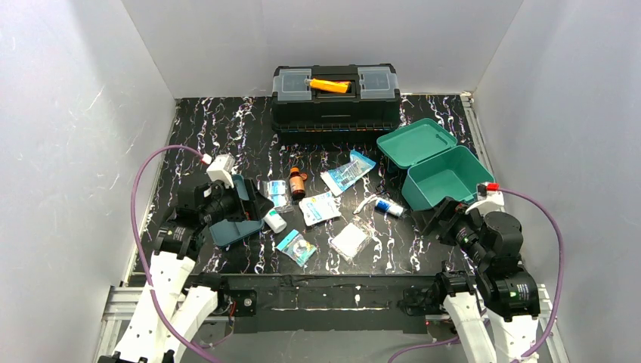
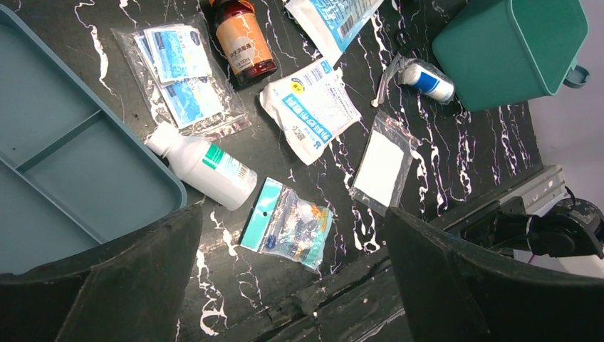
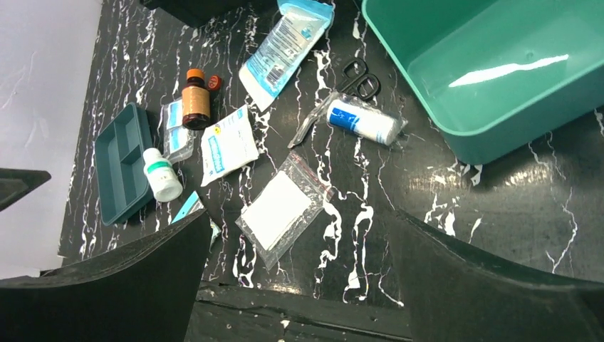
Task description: Organize the medicine kit
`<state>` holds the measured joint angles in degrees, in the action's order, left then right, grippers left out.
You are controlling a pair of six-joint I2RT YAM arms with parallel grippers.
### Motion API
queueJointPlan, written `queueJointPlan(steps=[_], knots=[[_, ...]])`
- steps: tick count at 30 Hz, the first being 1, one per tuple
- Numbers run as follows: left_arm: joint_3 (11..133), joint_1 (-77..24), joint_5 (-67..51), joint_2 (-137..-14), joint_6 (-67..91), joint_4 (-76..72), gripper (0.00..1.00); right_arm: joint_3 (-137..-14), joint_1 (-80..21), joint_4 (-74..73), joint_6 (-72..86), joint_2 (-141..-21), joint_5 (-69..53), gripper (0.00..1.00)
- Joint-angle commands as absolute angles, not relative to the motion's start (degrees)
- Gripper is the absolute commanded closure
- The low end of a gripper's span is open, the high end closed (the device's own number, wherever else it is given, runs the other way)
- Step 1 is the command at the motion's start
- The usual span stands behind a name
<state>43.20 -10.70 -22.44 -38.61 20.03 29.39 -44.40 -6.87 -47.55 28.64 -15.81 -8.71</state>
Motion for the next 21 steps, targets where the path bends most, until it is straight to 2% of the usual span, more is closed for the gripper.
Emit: queueJointPlan(steps=[1,7,21], knots=[[46.9,-10.4,-22.6,-40.2,18.1,32.3,0.0,-47.5,-7.1,-50.3,33.3,-15.6,-5.3,0.0],[46.5,-10.6,-20.4,-39.9,19.6,31.3,0.01,-49.5,-7.1,-50.5,27.0,-14.2,-4.5,0.0],[44.5,-10.6,-19.8,-40.9,16.8,33.0,0.01,-55.3,-7.1,-54.1,21.8,-30.0,-13.1,0.0]])
